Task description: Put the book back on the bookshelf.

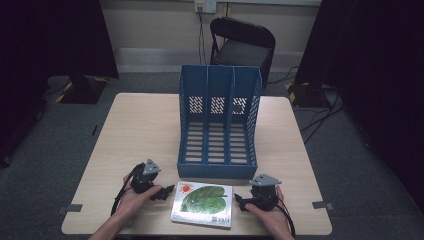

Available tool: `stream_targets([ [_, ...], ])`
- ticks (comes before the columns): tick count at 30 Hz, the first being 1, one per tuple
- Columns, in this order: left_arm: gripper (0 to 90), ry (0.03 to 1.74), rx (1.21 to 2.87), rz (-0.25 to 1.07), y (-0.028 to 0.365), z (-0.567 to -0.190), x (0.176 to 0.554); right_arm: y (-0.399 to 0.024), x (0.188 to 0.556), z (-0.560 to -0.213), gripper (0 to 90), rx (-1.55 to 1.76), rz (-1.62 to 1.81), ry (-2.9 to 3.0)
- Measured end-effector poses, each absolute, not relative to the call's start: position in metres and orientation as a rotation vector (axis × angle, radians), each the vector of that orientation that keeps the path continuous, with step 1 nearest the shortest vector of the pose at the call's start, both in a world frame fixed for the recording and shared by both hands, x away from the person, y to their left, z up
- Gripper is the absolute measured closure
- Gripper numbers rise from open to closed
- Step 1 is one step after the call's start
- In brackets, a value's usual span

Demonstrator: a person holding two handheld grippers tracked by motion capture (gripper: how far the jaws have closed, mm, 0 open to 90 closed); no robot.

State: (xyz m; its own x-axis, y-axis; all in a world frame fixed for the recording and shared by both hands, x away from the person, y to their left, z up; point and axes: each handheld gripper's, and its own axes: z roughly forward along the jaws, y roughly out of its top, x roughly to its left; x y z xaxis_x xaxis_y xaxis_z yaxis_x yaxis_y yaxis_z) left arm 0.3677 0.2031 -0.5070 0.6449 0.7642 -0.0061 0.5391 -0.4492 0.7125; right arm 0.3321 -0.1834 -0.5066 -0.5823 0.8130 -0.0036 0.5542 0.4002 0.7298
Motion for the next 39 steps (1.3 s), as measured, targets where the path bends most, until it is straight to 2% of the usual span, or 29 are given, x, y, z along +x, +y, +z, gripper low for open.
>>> stream_targets([
  [4, 2.1, 1.020, 2.168, 0.412, 0.203, -0.505, 0.369, -0.183, 0.332, -0.506, 9.6, 1.195, 0.992, 2.299],
  [9, 16.9, 1.031, 2.171, 0.417, 0.205, -0.500, 0.367, -0.184, 0.331, -0.503, 15.0, 1.206, 0.975, 2.313],
  [15, 20.5, 0.984, 2.176, 0.397, 0.202, -0.489, 0.358, -0.185, 0.326, -0.489, 17.8, 1.209, 1.091, 2.285],
  [16, 20.5, 0.978, 2.166, 0.364, 0.201, -0.487, 0.356, -0.185, 0.326, -0.489, 17.8, 1.209, 1.091, 2.285],
  [17, 22.7, 0.974, 2.153, 0.327, 0.200, -0.485, 0.354, -0.181, 0.322, -0.486, 24.7, 1.199, 1.122, 2.320],
  [18, 23.7, 0.966, 2.148, 0.293, 0.198, -0.483, 0.353, -0.179, 0.320, -0.484, 26.5, 1.194, 1.127, 2.346],
  [23, 29.3, 0.918, 2.134, 0.194, 0.188, -0.479, 0.345, -0.168, 0.312, -0.477, 29.6, 1.097, 1.189, 2.392],
  [27, 36.2, 0.908, 2.152, 0.147, 0.180, -0.483, 0.344, -0.159, 0.308, -0.480, 29.6, 1.076, 1.195, 2.470],
  [31, 36.3, 0.900, 2.195, 0.142, 0.174, -0.488, 0.345, -0.152, 0.304, -0.485, 27.6, 1.070, 1.228, 2.538],
  [34, 34.6, 0.934, 2.176, 0.103, 0.174, -0.491, 0.350, -0.143, 0.302, -0.489, 17.4, 1.021, 1.176, 2.620],
  [39, 35.4, 0.934, 2.175, 0.108, 0.175, -0.491, 0.350, -0.141, 0.301, -0.490, 14.3, 1.014, 1.182, 2.616],
])
